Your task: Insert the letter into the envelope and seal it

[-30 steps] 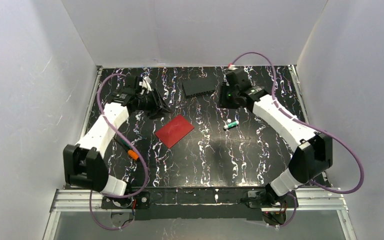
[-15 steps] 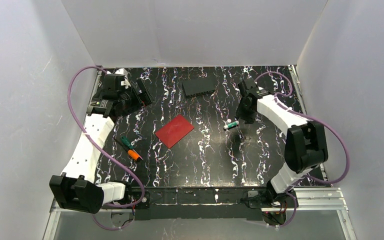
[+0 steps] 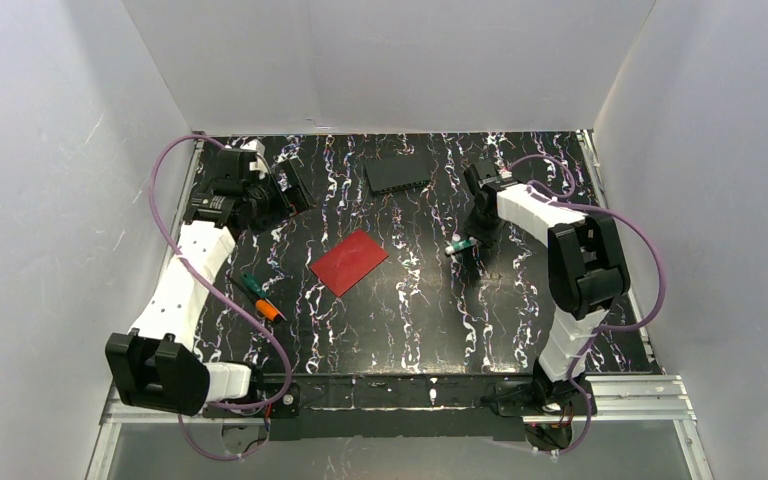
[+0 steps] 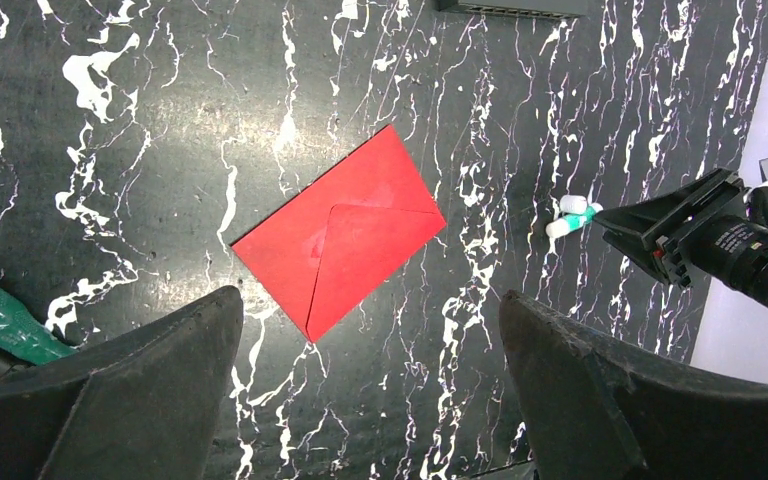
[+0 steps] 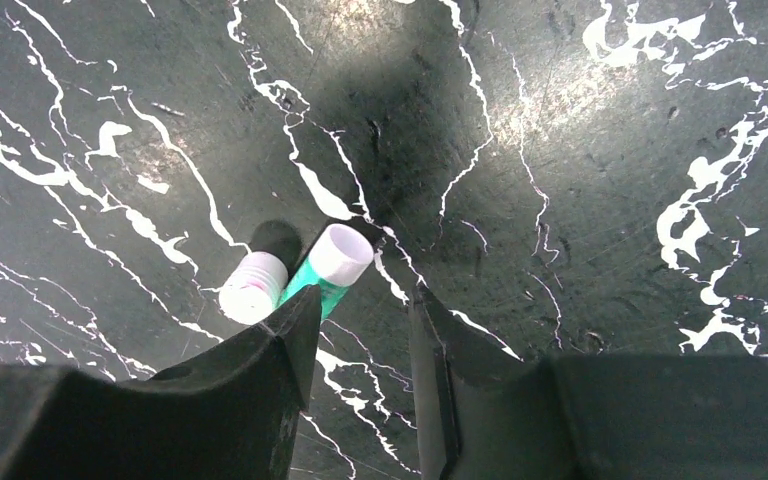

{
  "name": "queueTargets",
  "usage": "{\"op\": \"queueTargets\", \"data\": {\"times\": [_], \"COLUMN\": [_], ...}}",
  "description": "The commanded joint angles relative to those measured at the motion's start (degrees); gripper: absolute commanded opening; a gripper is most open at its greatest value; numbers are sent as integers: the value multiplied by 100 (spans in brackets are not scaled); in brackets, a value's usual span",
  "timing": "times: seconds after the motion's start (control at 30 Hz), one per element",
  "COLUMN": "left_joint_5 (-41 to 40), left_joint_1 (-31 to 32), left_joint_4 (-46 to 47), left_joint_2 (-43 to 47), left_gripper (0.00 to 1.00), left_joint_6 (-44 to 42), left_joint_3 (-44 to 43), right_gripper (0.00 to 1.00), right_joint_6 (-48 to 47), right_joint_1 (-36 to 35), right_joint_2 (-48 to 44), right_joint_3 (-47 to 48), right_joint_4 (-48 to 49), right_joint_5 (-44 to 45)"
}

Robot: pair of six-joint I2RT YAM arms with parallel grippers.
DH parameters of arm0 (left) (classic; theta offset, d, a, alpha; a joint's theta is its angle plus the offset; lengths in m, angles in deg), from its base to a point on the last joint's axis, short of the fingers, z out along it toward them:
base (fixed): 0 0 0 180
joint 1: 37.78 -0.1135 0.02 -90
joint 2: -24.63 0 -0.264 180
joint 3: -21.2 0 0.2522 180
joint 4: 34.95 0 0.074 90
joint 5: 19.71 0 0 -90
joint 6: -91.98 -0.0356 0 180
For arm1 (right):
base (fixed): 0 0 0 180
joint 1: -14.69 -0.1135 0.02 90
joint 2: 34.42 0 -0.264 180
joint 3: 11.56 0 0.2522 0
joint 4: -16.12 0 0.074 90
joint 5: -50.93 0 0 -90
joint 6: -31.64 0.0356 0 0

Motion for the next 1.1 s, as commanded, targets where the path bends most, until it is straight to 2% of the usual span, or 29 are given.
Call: {"op": "queueTargets", "data": {"times": [0.0, 0.43, 0.57, 0.7, 0.73, 0.9, 1.07], "left_joint_5": [146, 258, 402, 584, 665, 1604, 3104], "left_joint_1": [-44, -136, -146, -146, -146, -141, 21], "left_joint_4": [7, -6, 9, 71, 87, 505, 1555], "left_joint_2": [-86, -340, -397, -369, -359, -319, -419], "left_gripper": [98, 98, 98, 98, 98, 98, 97], "left_joint_6": [-93, -167, -167, -232, -270, -307, 145], "left_joint_3": [-182, -246, -243, -186, -176, 33, 436], "right_gripper": [45, 45, 37, 21, 19, 18, 18], "right_joint_6": [268, 507, 541, 327, 201, -424, -718], "right_joint_1": [8, 1, -39, -122, -167, -427, -649], "right_joint_2": [159, 664, 797, 619, 496, -448, -1573], "right_joint_3": [215, 386, 529, 460, 448, 384, -138], "right_joint_4": [46, 100, 4, -22, -20, -123, 413], "right_joint_5": [138, -87, -122, 94, 203, 531, -365]}}
